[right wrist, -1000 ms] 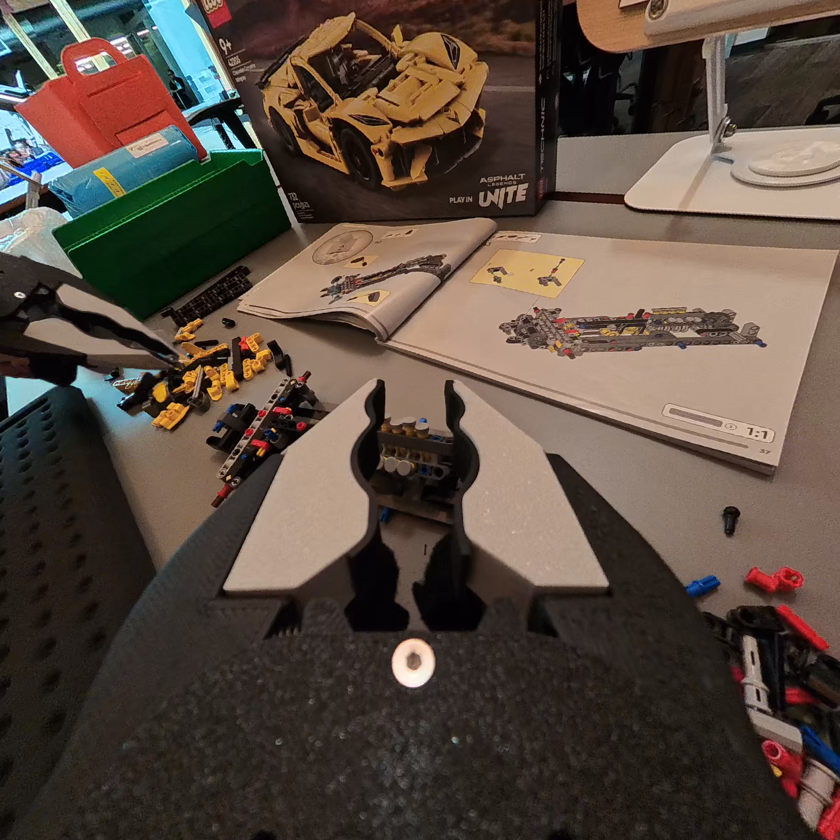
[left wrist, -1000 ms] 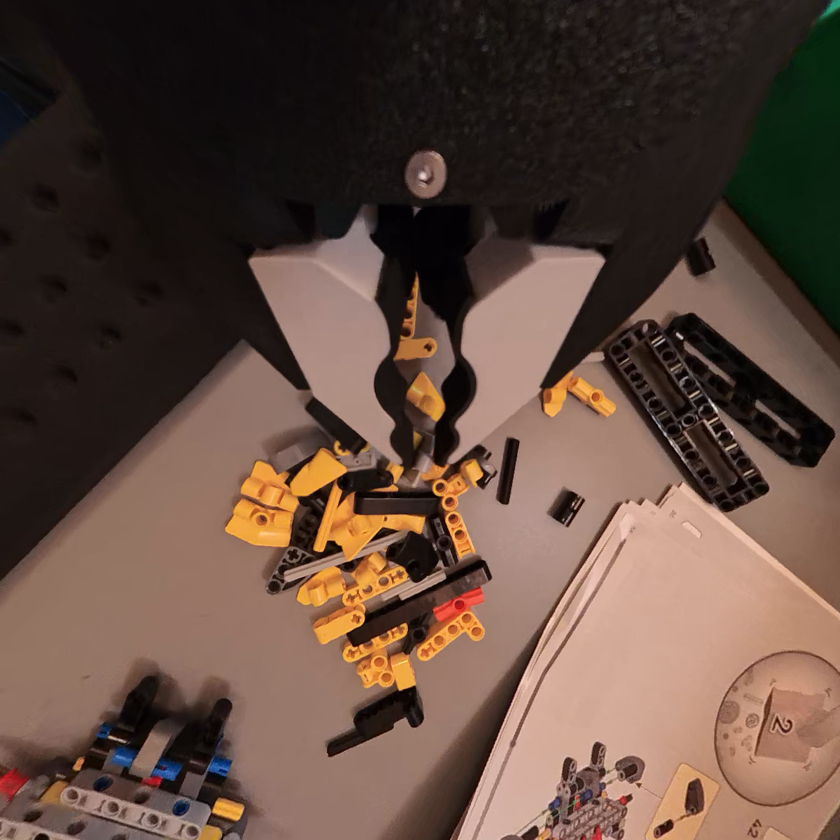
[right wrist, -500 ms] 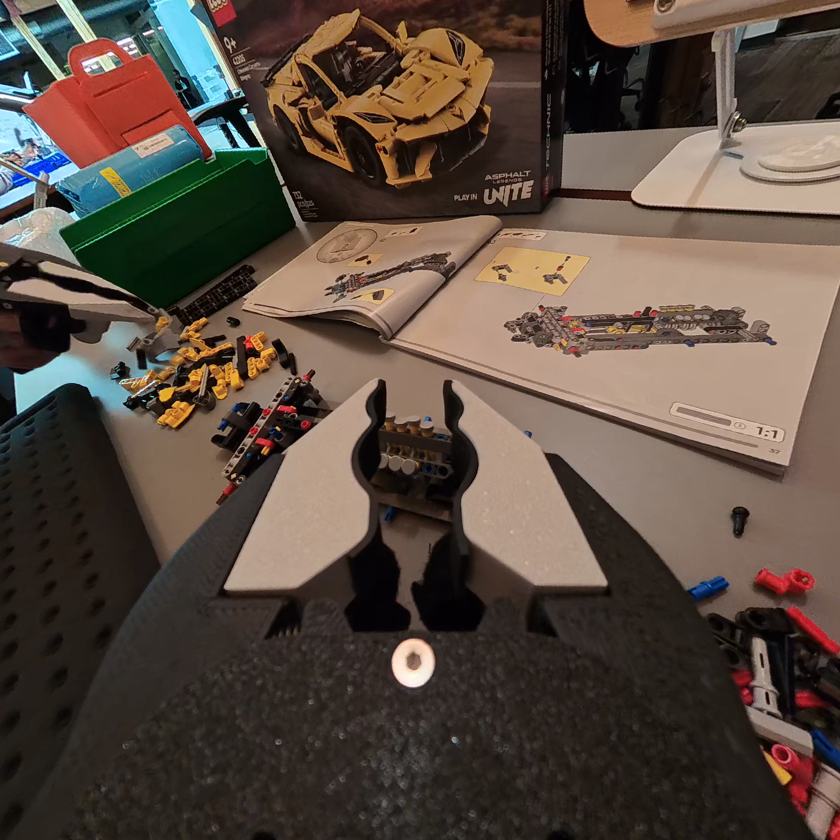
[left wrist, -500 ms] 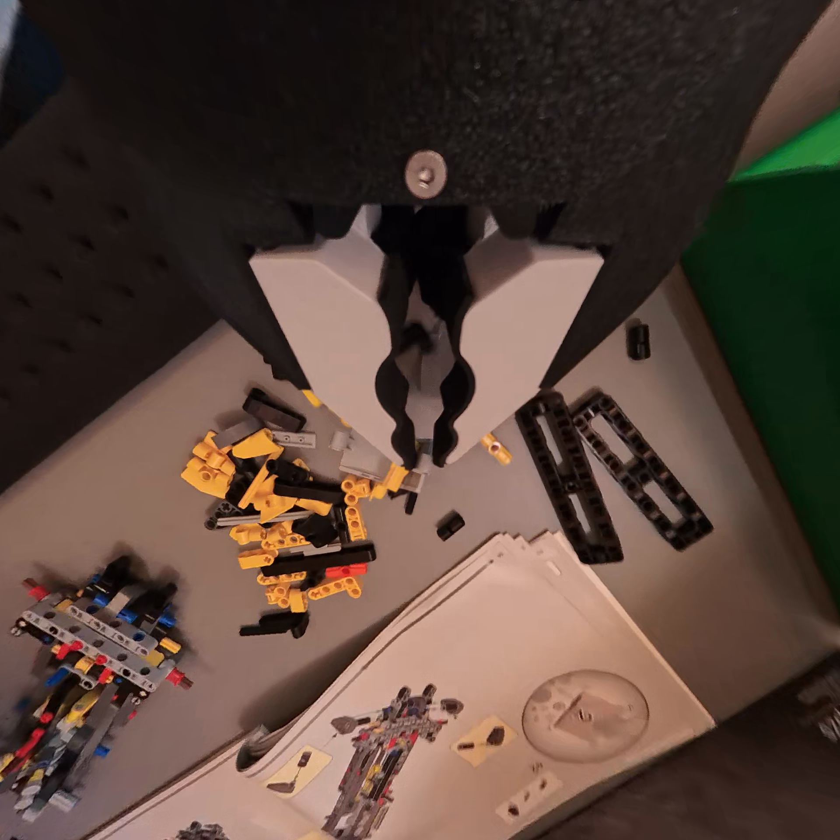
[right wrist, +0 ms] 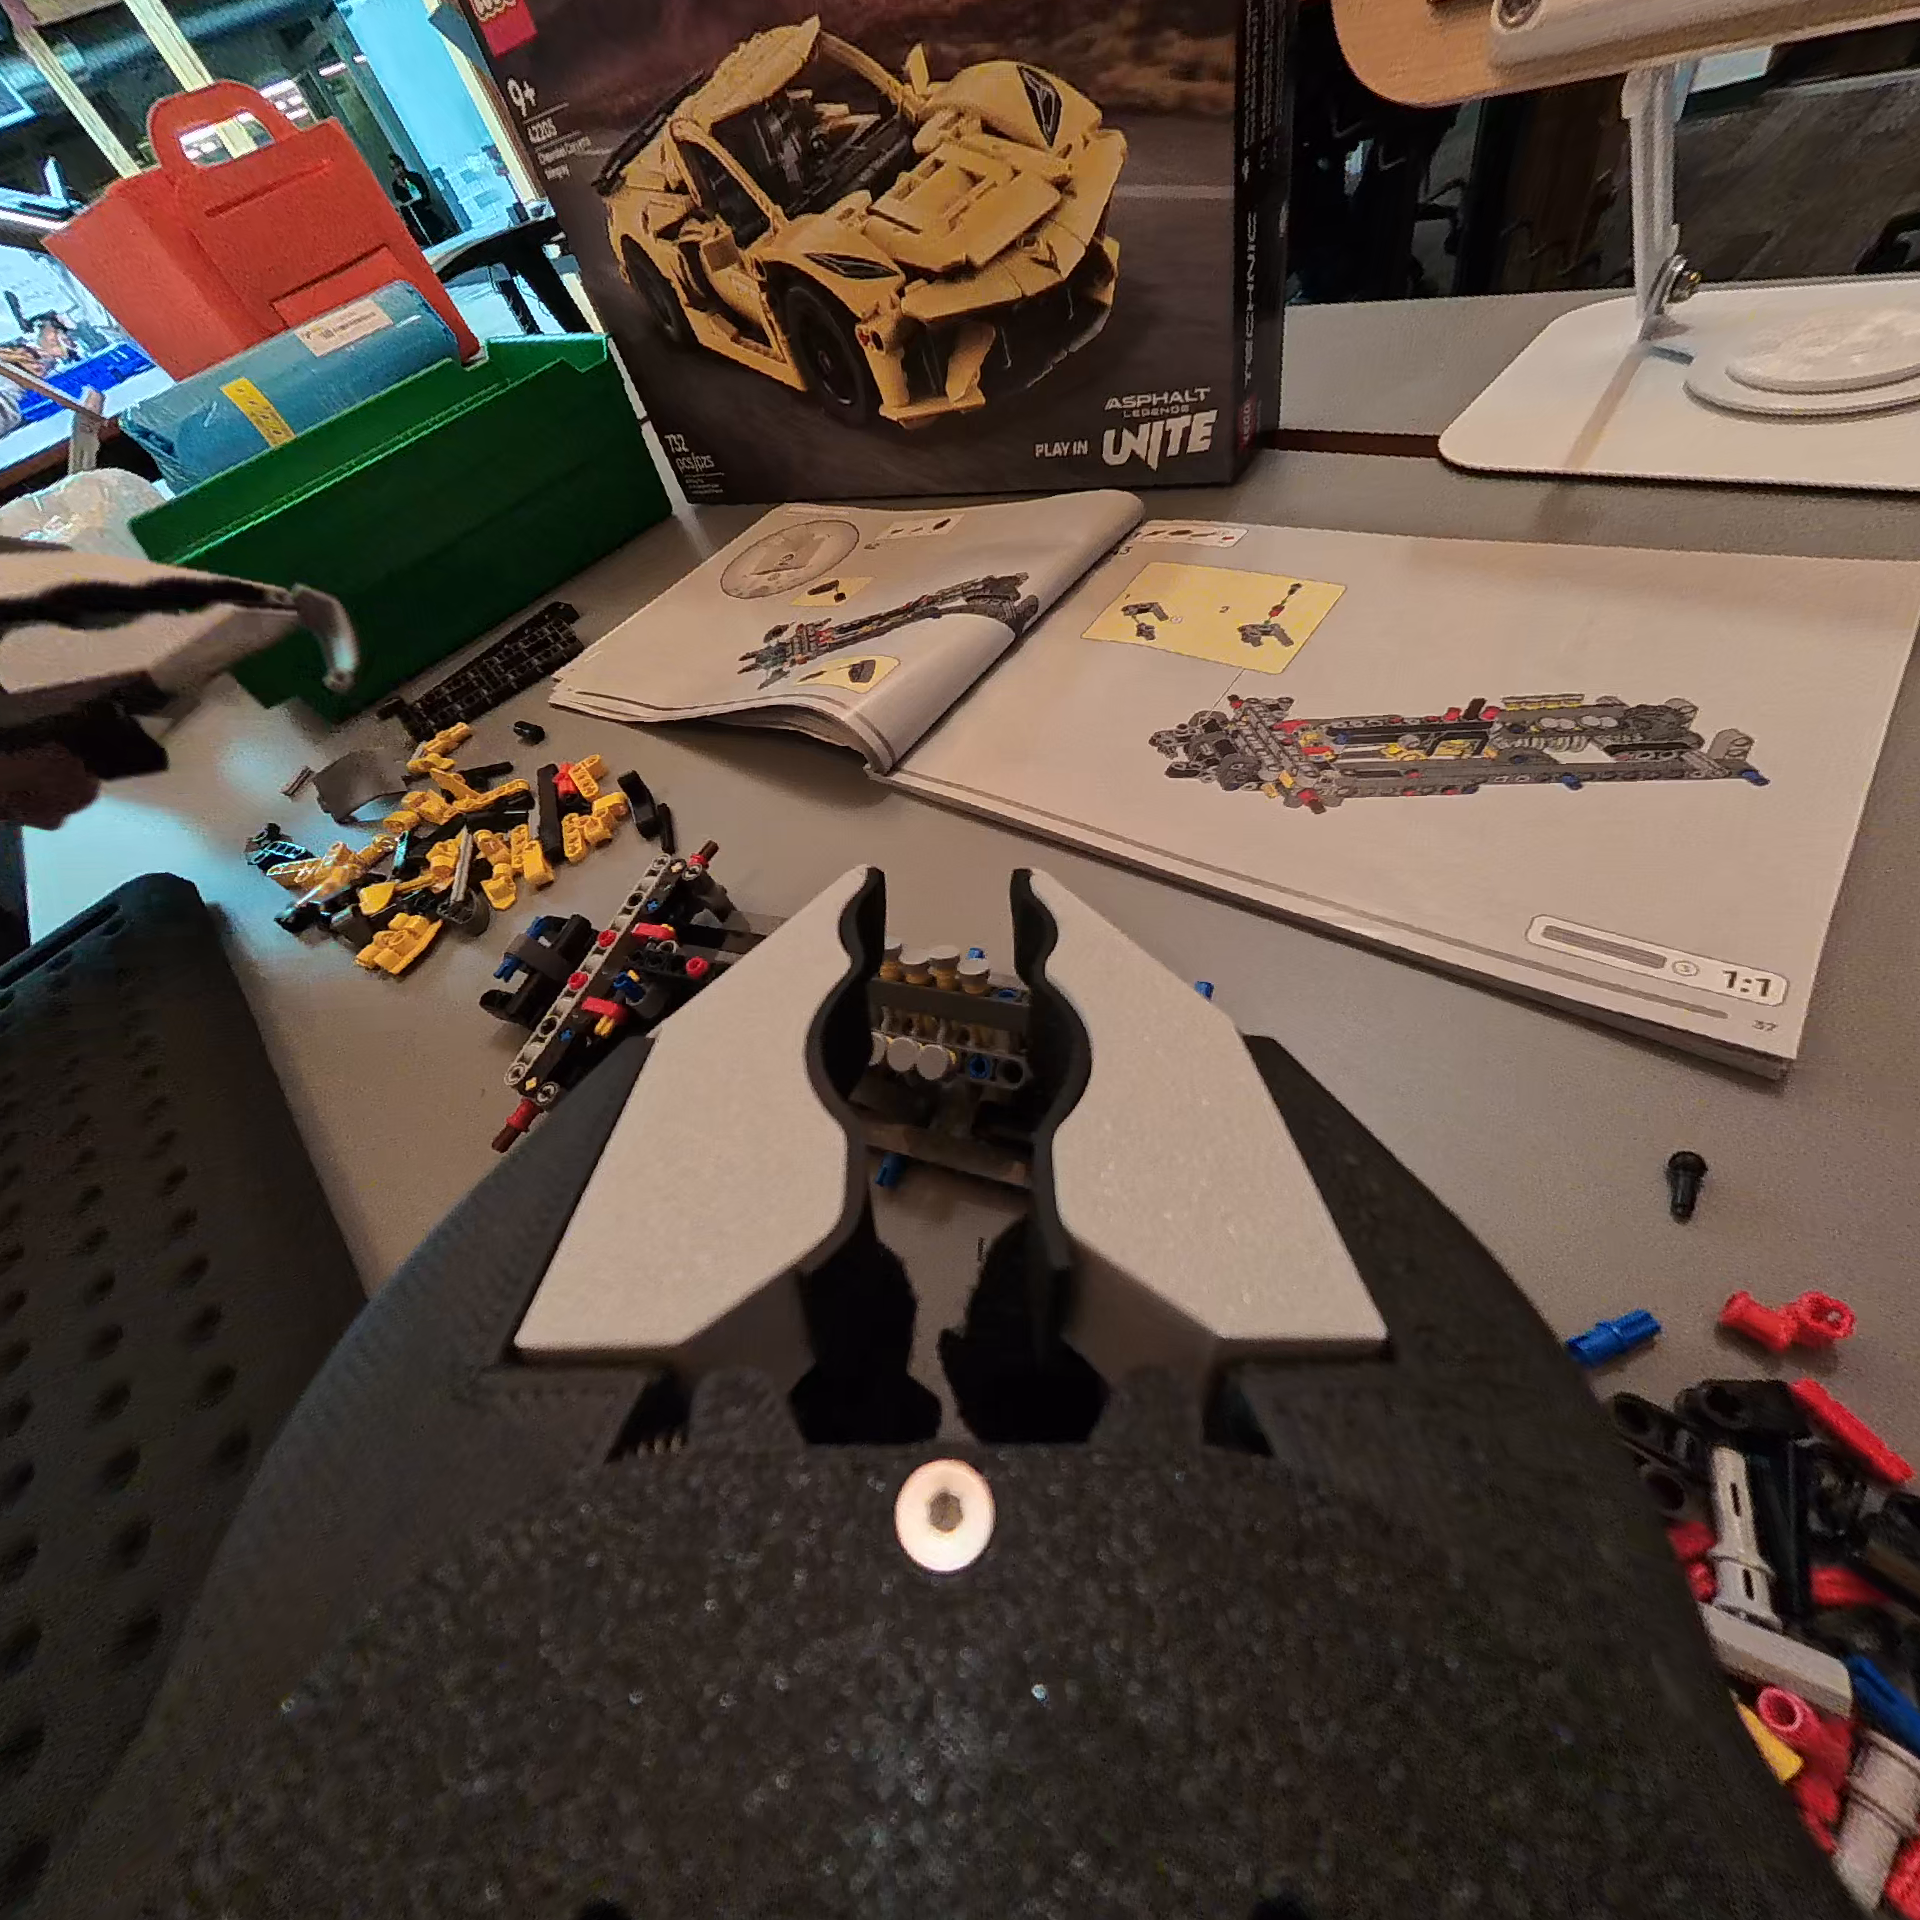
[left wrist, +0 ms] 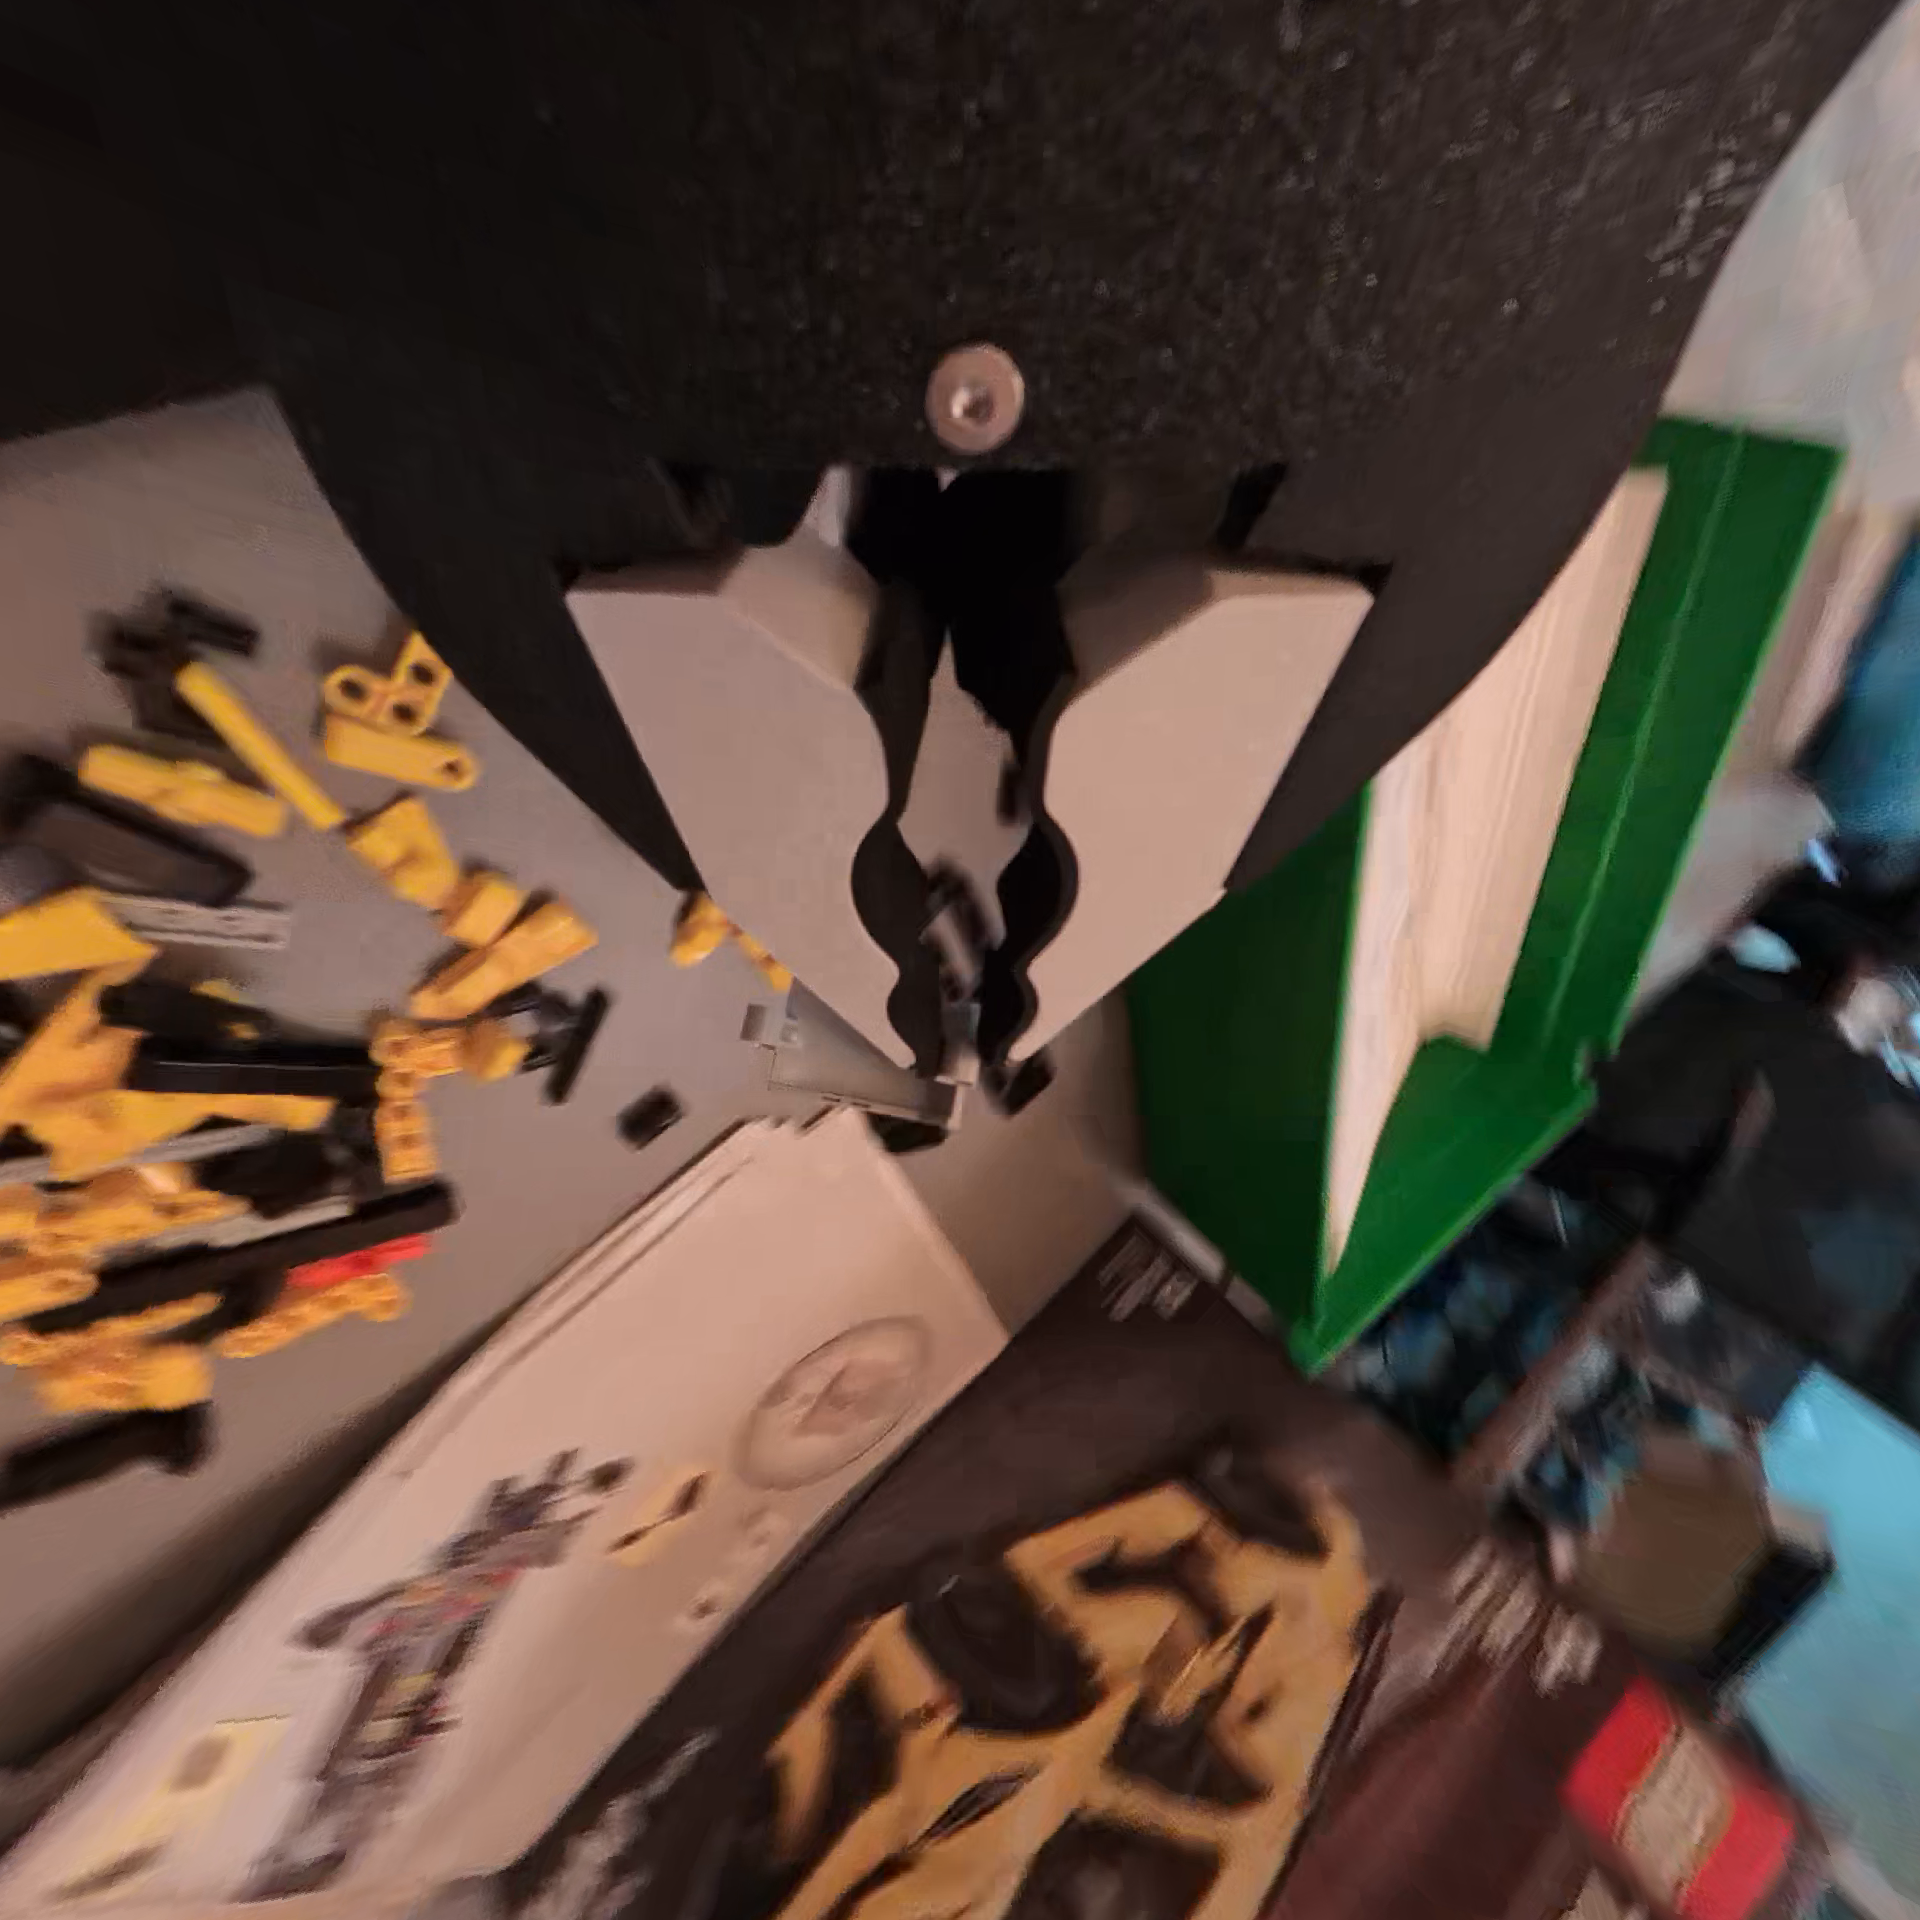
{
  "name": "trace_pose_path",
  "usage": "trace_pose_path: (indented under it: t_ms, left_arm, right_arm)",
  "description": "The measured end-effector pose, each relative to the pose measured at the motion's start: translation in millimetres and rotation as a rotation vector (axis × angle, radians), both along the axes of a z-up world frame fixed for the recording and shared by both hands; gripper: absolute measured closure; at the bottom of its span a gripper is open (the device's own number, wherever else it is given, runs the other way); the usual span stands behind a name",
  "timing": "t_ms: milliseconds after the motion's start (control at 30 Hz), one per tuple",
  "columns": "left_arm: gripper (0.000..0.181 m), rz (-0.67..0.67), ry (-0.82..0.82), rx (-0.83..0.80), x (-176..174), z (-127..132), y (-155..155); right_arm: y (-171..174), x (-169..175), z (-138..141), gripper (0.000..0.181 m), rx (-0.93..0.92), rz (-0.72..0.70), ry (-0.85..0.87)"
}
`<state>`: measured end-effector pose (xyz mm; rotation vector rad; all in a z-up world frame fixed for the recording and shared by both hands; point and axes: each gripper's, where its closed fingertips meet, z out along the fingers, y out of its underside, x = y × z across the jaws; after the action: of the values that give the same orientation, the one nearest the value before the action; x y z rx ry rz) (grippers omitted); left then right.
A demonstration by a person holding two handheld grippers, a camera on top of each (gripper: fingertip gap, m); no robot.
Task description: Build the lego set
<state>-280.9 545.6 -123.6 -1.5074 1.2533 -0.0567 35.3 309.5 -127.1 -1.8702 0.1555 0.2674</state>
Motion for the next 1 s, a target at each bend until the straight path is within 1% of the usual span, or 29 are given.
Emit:
trace_pose_path:
  t_ms: [67,133,200,233,300,400,500,567,600,633,700,767,833,867,933,967,1000]
  left_arm:
    - [0.176,0.114,-0.028,-0.182,-37,-2,15]
    - [0.176,0.231,-0.019,-0.281,-72,-9,25]
    - [0.175,0.286,0.042,-0.380,-89,-29,23]
    - [0.175,0.297,0.059,-0.388,-91,-37,22]
    - [0.175,0.285,0.086,-0.422,-85,-54,15]
    - [0.175,0.260,0.066,-0.463,-68,-66,9]
    - [0.176,0.271,0.097,-0.458,-64,-73,15]
    - [0.175,0.269,0.085,-0.481,-62,-73,15]
    - [0.171,0.273,0.075,-0.486,-62,-71,15]
    - [0.163,0.278,0.065,-0.482,-64,-66,15]
    - [0.159,0.276,0.008,-0.473,-67,-50,13]
    - [0.160,0.192,-0.068,-0.525,-58,-36,0]
    - [0.157,0.045,-0.086,-0.600,-38,-34,-24]
    - [0.154,-0.025,-0.057,-0.624,-29,-39,-36]
    - [0.145,-0.063,0.036,-0.609,-21,-54,-42]
    - [0.145,-0.068,0.075,-0.602,-19,-61,-42]
    - [0.152,-0.071,0.098,-0.602,-16,-66,-42]
  right_arm:
    - [0,0,0,0.158,0.003,0.000,0.005]
    - [0,-1,0,0.158,0.004,0.006,0.012]
    - [1,-3,-2,0.158,-0.008,0.015,0.017]
    - [2,-3,-3,0.158,-0.015,0.019,0.017]
    - [3,-4,-4,0.158,-0.021,0.022,0.011]
    - [3,-4,-5,0.159,-0.024,0.019,0.001]
    - [2,-3,-4,0.159,-0.019,0.015,0.005]
    - [2,-3,-4,0.159,-0.016,0.013,0.008]
    - [1,-2,-3,0.159,-0.014,0.012,0.010]
    - [1,-2,-3,0.159,-0.012,0.012,0.011]
    - [1,-2,-3,0.159,-0.012,0.013,0.012]
    - [1,-3,-3,0.159,-0.013,0.015,0.011]
    - [2,-3,-3,0.159,-0.012,0.019,0.010]
    - [2,-4,-3,0.159,-0.013,0.021,0.010]
    - [2,-5,-4,0.159,-0.015,0.024,0.007]
    - [2,-5,-4,0.159,-0.016,0.023,0.005]
    - [2,-5,-4,0.159,-0.015,0.021,0.004]
